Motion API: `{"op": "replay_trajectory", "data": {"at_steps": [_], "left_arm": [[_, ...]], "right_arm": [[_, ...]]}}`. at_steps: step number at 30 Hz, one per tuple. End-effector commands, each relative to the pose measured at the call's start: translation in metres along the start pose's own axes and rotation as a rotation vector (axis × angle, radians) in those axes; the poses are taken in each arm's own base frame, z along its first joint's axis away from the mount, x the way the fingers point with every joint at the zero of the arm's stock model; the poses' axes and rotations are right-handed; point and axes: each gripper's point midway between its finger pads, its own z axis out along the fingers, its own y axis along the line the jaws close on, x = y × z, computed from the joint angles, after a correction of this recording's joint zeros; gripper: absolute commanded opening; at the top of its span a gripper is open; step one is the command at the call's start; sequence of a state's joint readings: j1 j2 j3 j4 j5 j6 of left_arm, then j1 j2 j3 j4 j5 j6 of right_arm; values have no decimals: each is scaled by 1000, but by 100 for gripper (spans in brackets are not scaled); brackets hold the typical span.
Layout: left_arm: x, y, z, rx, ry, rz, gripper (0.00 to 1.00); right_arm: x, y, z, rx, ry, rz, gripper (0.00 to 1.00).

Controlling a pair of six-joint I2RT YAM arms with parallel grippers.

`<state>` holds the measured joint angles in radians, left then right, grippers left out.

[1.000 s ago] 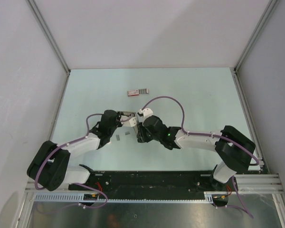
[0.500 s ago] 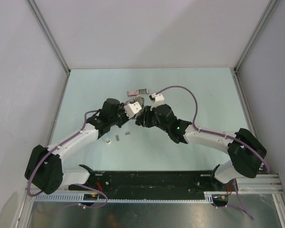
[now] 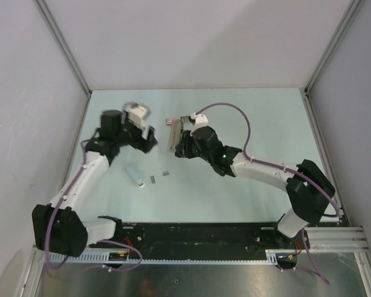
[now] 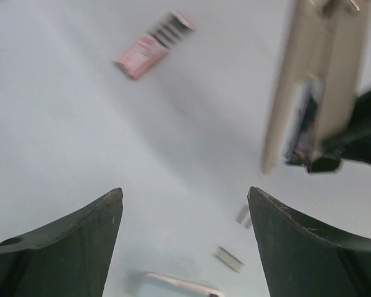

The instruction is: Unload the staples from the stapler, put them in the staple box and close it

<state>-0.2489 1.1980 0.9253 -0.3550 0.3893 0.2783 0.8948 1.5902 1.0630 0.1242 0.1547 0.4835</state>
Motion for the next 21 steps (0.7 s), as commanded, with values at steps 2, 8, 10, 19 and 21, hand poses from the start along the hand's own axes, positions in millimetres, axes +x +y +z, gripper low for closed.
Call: {"op": "replay_trajectory", "data": {"at_steps": [2, 8, 10, 19, 21], "left_arm": [[-34, 62, -31, 3, -136, -307, 90], [-18, 77, -41, -16, -139, -363, 92], [-15, 73, -41, -8, -137, -367, 92], [-4, 71, -43, -26, -123, -352, 91], [-4, 69, -43, -21, -124, -362, 91]], "right_arm": [[-45, -2, 21, 70, -42, -39, 0], [-25, -21, 56, 177, 129, -120, 0], [-17, -24, 69, 212, 203, -161, 0], [-12, -21, 98, 303, 398, -281, 0], [-6, -21, 103, 302, 441, -297, 0]]}}
